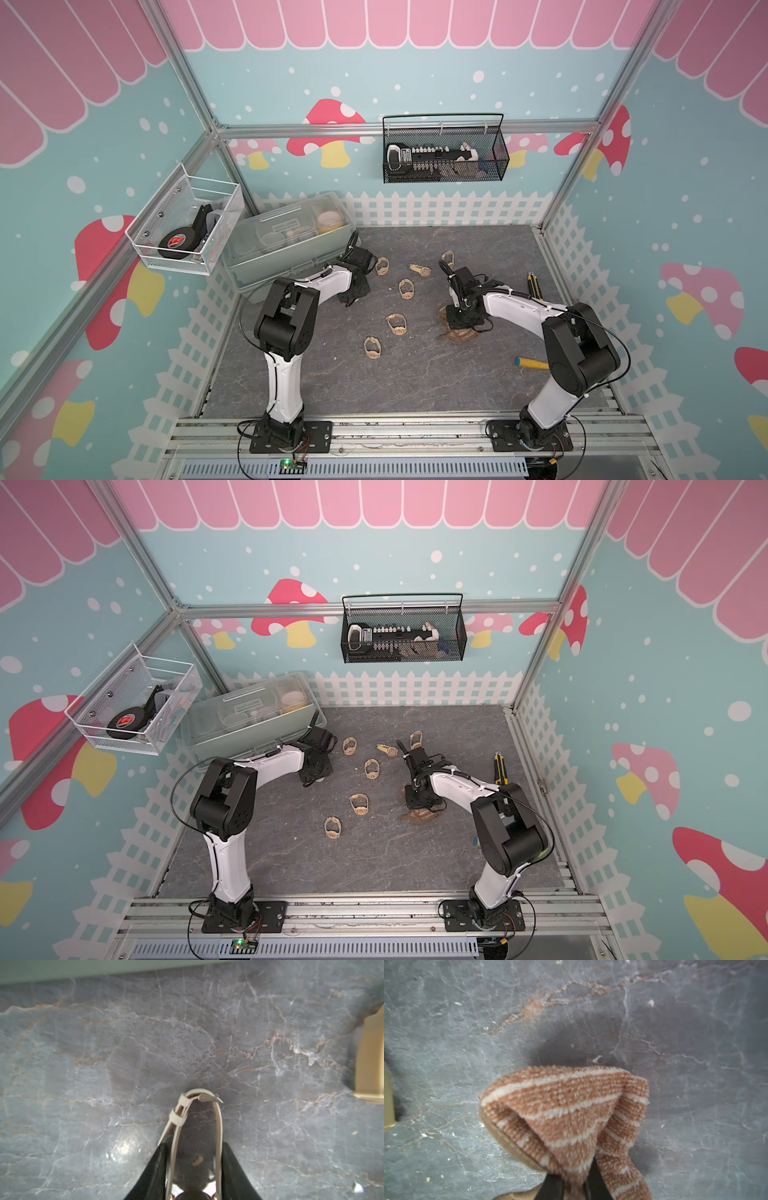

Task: Wipe the watch dial
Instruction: Pick up the cleaning item at the center of the board.

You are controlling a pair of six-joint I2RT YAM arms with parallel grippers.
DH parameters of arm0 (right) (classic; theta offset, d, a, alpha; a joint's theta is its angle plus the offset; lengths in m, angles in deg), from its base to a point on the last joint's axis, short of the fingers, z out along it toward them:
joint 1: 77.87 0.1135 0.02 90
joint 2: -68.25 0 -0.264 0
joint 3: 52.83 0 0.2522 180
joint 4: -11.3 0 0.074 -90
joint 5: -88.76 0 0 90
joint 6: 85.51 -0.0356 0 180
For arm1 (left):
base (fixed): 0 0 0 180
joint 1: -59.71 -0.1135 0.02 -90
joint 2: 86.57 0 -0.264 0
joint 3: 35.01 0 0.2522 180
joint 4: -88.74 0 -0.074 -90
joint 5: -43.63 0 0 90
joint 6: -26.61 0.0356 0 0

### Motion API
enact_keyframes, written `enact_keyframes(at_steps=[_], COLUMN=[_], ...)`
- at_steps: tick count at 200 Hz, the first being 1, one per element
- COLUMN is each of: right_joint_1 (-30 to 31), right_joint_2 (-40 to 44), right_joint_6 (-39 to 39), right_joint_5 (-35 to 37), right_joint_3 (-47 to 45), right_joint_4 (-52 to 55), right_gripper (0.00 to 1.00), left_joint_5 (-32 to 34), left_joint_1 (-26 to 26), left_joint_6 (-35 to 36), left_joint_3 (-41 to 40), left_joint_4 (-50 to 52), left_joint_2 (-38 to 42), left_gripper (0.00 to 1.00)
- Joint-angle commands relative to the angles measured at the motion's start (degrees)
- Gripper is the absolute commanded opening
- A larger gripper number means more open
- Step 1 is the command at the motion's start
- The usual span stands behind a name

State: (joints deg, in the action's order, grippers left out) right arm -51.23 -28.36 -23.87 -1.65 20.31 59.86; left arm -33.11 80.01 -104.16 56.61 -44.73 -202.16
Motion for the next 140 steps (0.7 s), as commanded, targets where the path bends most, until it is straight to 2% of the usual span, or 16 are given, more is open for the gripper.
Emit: enact_keyframes(at_steps=[1, 12, 124, 140], right_joint_1=[0.25, 0.26, 0.52, 0.83], right_joint_2=[2.56, 2.86, 10.24, 11.28], right_joint_6=[-1.43, -1.65, -2.83, -3.19], right_joint_5=[1.45, 1.59, 3.64, 3.81], right_joint_3=[-1.1, -1.16, -2.37, -2.89], right_joint_4=[1.47, 1.56, 2.26, 1.62], right_gripper=[0.03, 0.0, 0.0, 0.0], left_joint_5=[-0.17, -0.32, -0.64, -0.82], left_joint_1=[0.72, 0.99, 2.91, 4.71], left_joint_6=[-1.42, -1.4, -0.86, -0.97], left_joint_3=[-1.35, -1.29, 2.52, 2.98], left_joint_4=[2.07, 2.29, 7.06, 7.79], left_joint_2=[2.24, 2.79, 7.72, 8.4], left_gripper=[0.0, 0.0, 0.0, 0.0])
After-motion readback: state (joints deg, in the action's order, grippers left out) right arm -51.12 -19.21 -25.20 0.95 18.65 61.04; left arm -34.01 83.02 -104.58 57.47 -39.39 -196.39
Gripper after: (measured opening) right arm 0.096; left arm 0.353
